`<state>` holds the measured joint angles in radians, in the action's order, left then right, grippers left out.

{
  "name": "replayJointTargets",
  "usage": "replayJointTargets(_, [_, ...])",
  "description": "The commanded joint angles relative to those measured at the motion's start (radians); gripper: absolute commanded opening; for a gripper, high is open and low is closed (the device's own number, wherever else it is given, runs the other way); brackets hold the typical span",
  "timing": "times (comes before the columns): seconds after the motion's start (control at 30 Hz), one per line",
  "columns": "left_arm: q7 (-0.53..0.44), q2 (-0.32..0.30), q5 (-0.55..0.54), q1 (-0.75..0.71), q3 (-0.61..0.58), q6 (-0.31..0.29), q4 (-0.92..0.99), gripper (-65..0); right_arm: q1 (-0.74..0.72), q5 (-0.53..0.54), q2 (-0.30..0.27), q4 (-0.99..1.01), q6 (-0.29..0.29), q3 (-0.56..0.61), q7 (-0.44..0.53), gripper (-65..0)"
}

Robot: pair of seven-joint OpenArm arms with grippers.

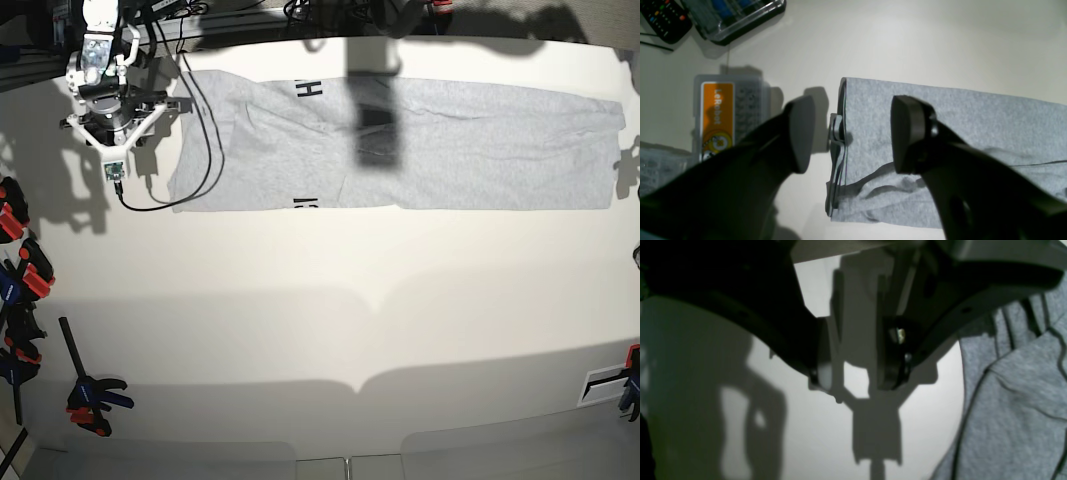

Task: Fold the T-shirt properly
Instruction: 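Adjust the right gripper's hold on the strip end and smooth it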

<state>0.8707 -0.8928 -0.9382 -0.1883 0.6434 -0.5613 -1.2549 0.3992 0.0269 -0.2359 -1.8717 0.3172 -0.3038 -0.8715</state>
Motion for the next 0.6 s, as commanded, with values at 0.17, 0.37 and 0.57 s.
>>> replayJointTargets(0.17, [-0.011, -0.036, -0.015, 0.008, 0.011, -0.006, -0.016, -23.3, -0.005, 0.046, -0.011, -0.037, -0.003, -0.003, 0.030, -43.4])
replayJointTargets(0.37, [0.083, -0.036, -0.005, 0.008, 0.010, -0.006, -0.016, -20.4, -0.005, 0.063, -0.010, -0.165, 0.000, -0.003, 0.032, -43.4])
replayJointTargets(0.57, [0.102, -0.036, -0.012, 0.008, 0.010, -0.003, -0.014, -20.5, 0.003, 0.150, -0.010, -0.298, 0.061, -0.003, 0.025, -43.4])
